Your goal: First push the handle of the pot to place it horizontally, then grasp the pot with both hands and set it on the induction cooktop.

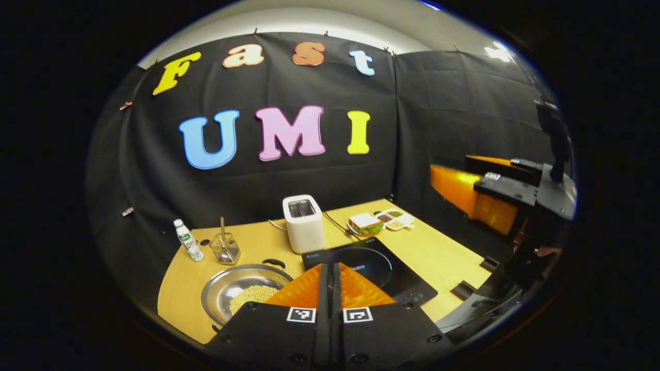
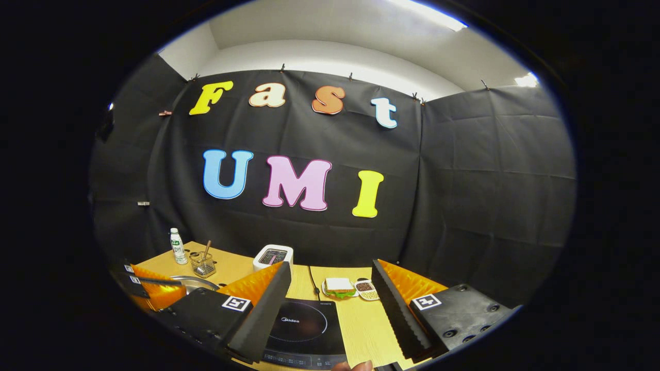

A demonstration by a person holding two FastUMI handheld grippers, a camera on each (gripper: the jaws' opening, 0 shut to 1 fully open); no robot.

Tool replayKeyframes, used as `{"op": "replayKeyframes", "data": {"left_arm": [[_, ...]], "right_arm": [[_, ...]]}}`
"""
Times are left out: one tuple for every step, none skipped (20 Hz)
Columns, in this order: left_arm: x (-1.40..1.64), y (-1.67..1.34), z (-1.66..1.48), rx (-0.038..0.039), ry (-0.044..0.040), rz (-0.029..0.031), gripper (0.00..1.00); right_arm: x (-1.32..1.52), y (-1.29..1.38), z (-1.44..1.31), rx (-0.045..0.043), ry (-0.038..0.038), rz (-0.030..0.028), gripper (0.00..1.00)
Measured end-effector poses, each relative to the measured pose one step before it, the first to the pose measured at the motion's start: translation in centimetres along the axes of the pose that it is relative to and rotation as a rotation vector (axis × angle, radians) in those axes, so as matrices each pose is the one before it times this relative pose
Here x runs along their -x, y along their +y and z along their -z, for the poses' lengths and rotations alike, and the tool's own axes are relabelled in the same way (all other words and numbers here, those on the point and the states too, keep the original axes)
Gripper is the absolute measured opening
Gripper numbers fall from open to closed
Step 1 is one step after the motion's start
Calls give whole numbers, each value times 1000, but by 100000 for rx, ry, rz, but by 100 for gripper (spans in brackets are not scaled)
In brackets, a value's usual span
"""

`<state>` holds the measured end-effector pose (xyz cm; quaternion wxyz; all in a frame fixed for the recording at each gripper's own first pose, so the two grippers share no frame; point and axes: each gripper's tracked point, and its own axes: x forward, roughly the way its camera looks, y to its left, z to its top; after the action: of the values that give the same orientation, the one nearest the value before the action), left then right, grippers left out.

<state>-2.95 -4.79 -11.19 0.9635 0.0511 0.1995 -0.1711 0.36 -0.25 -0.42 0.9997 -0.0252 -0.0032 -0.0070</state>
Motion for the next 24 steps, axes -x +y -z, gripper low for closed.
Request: {"op": "replayKeyframes", "data": {"left_arm": [[39, -159, 1522, 97, 4516, 2736, 5], [64, -47, 1477, 635, 4563, 2482, 5], [-77, 116, 1489, 1130, 4447, 2118, 5], [-50, 191, 1372, 1501, 4426, 1638, 5], [-3, 179, 1471, 2220, 4458, 1901, 5], [49, 231, 1351, 2510, 4167, 1693, 5], [-28, 415, 1540, 2927, 4625, 1340, 5], [-85, 527, 1245, 2460, 3461, 755, 5], [-178, 518, 1075, 2115, 3867, 874, 5], [-106, 621, 962, 1974, 3762, 718, 5], [-77, 725, 1044, 1547, 4079, 501, 5], [-59, 849, 986, 1368, 4709, 174, 5], [-113, 1114, 800, 1235, 3979, -1356, 5], [-75, 1169, 665, 1509, 3993, -832, 3], [-284, 890, 519, 1934, 3436, -63, 5], [-306, 914, 825, 2130, 4267, 86, 5], [-150, 1034, 607, 1065, 3780, -668, 5], [-168, 1101, 218, -48, 1839, -1600, 5], [-239, 1117, 46, -187, 1842, -1908, 5], [-298, 965, 24, -62, 1537, -1388, 5], [-263, 903, -64, -51, 952, -1047, 5], [-323, 665, -283, 38, 1045, -435, 5], [-445, 816, 40, 119, 1970, -742, 5], [-314, 760, 203, -22, 2424, -1247, 5]], "right_arm": [[-25, 123, 135, -97, 427, -146, 96], [-32, 87, 175, 66, 455, 63, 97], [39, 94, 107, 44, 105, -216, 97], [22, 75, -3, 211, -184, 79, 97], [215, 164, -70, 345, -125, -313, 98], [160, 236, -37, 483, -96, -401, 98], [170, 234, -28, 638, -141, -238, 98], [-8, 71, 30, 282, 147, -295, 98], [-2, 1, 144, -55, 469, -275, 97], [9, -28, 98, -3, 378, -119, 97], [40, -4, 136, 150, 289, -5, 97], [60, 10, -19, 354, 121, 78, 97], [13, 15, -67, 343, -195, -79, 98], [2, -18, 0, 210, -122, -99, 98], [37, 20, 73, 116, 73, -255, 98], [36, 8, 16, 60, 286, -108, 98], [7, -58, 162, -30, 323, -117, 98], [-13, -56, 83, 40, 279, 68, 98], [1, -48, 52, -128, 135, -40, 98], [38, 10, 26, -61, 156, -33, 98], [39, -50, 173, 23, 246, -33, 98], [32, -62, 76, 116, 213, 15, 98], [41, -61, 125, -13, 214, -5, 98], [57, -10, 31, -79, 108, 98, 98]]}}
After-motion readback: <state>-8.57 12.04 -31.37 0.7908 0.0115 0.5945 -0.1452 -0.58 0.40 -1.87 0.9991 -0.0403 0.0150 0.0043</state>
